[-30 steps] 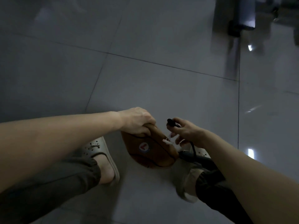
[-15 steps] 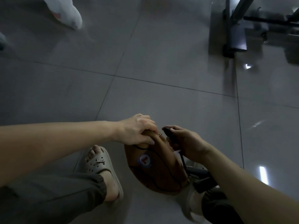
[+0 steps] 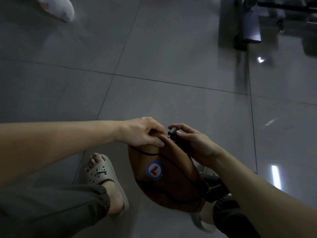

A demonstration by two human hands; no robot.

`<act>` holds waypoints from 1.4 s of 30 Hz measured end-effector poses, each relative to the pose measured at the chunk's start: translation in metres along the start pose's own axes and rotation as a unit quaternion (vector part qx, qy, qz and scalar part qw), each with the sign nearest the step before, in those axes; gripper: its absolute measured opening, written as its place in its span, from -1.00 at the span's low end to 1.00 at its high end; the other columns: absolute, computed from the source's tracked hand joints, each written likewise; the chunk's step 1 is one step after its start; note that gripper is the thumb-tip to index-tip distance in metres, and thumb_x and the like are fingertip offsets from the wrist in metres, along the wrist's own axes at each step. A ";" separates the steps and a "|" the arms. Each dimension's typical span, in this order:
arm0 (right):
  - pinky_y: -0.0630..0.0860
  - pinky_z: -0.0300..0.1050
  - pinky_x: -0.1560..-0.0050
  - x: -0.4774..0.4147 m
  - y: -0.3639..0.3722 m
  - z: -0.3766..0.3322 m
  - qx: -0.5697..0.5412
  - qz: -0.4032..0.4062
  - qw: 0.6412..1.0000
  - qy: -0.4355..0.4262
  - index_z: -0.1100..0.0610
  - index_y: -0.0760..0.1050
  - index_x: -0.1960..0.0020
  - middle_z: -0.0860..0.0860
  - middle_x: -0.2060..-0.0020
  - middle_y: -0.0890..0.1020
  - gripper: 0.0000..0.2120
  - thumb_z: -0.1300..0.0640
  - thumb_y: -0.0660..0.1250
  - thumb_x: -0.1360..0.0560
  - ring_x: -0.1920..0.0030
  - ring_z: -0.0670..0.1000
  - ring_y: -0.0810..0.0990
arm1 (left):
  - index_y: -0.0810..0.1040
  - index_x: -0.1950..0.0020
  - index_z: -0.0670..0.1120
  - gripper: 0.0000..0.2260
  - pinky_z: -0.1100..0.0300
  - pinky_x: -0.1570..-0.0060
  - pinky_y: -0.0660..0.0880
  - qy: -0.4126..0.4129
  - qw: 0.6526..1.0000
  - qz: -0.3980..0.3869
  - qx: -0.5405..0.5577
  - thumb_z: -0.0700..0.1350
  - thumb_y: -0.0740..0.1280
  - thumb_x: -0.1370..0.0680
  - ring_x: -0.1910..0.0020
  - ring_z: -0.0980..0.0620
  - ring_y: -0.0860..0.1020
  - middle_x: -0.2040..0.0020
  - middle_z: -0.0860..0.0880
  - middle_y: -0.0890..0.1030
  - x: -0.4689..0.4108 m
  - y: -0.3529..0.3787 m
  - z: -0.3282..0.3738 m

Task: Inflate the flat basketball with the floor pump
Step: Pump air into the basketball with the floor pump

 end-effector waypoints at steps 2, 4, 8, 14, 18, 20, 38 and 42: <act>0.35 -0.10 0.16 0.000 -0.001 -0.001 0.012 0.007 1.000 -0.005 0.09 0.57 -0.26 0.17 -0.04 0.53 -0.74 0.19 0.20 -0.64 0.07 0.14 0.44 | 0.66 -0.09 0.05 -0.90 0.14 0.01 0.53 -0.005 1.000 -0.005 0.000 0.01 0.41 -0.60 0.04 0.08 0.59 0.01 0.01 0.64 0.000 0.001 0.000; 0.36 -0.14 0.21 0.001 0.000 -0.002 0.036 0.012 0.999 -0.012 0.07 0.57 -0.25 0.17 -0.01 0.53 -0.74 0.20 0.19 -0.65 0.15 0.05 0.46 | 0.66 -0.09 0.04 -0.89 0.04 -0.01 0.54 -0.008 1.000 -0.008 -0.003 0.02 0.41 -0.60 0.04 0.04 0.60 0.02 -0.01 0.64 0.001 0.001 0.000; 0.35 -0.12 0.20 0.003 0.001 -0.006 0.053 0.010 0.998 -0.036 0.07 0.56 -0.26 0.17 0.03 0.53 -0.75 0.20 0.18 -0.66 0.16 0.07 0.45 | 0.66 -0.06 0.02 -0.88 -0.07 -0.03 0.54 -0.013 1.000 -0.015 -0.011 0.03 0.40 -0.60 0.05 0.00 0.60 0.02 -0.04 0.64 0.001 -0.001 0.004; 0.38 -0.11 0.18 0.008 0.008 -0.012 0.127 0.010 0.989 -0.074 0.13 0.51 -0.29 0.21 0.01 0.51 -0.75 0.22 0.17 -0.67 0.09 0.13 0.43 | 0.66 -0.04 0.00 -0.90 -0.03 0.01 0.51 -0.014 1.000 -0.015 -0.010 0.01 0.41 -0.60 0.09 0.00 0.58 0.05 -0.07 0.63 0.004 0.005 0.002; 0.41 -0.23 0.25 0.009 0.011 -0.013 0.163 0.022 0.981 -0.100 0.16 0.50 -0.28 0.13 0.08 0.53 -0.76 0.27 0.17 -0.66 0.17 -0.01 0.47 | 0.67 -0.01 -0.04 -0.87 -0.05 0.06 0.51 -0.007 1.000 0.015 -0.026 0.00 0.44 -0.58 0.14 -0.01 0.58 0.11 -0.07 0.63 0.006 0.008 -0.002; 0.42 -0.22 0.26 0.008 0.013 -0.014 0.189 0.023 0.976 -0.108 0.12 0.52 -0.26 0.10 0.11 0.55 -0.76 0.26 0.19 -0.66 0.18 0.00 0.48 | 0.67 0.00 -0.03 -0.87 -0.03 0.08 0.52 -0.003 0.999 0.023 -0.042 0.02 0.46 -0.55 0.16 0.03 0.58 0.13 -0.03 0.63 0.007 0.010 -0.004; 0.56 -0.05 -0.03 0.014 0.026 -0.028 0.333 0.042 0.928 -0.162 0.08 0.55 -0.19 -0.01 0.06 0.65 -0.79 0.24 0.21 -0.64 0.07 -0.01 0.61 | 0.57 0.15 0.00 -0.82 0.06 -0.16 0.38 0.151 0.942 0.124 -0.274 0.07 0.41 -0.56 0.18 0.15 0.47 0.23 0.16 0.56 0.014 0.014 0.012; 0.48 -0.27 0.10 0.016 0.029 -0.026 0.345 0.039 0.924 -0.163 0.11 0.55 -0.21 -0.10 0.13 0.62 -0.79 0.26 0.22 -0.64 0.18 -0.18 0.55 | 0.53 0.14 -0.02 -0.83 0.05 -0.12 0.40 0.177 0.927 0.124 -0.307 0.01 0.39 -0.58 0.19 0.09 0.46 0.23 0.12 0.57 0.017 0.017 0.016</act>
Point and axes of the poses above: each hand's wrist, its own x-axis away from the middle knuckle, its own y-axis out of the palm, z = x × y, the point moved 8 cm from there along -x, towards the middle knuckle
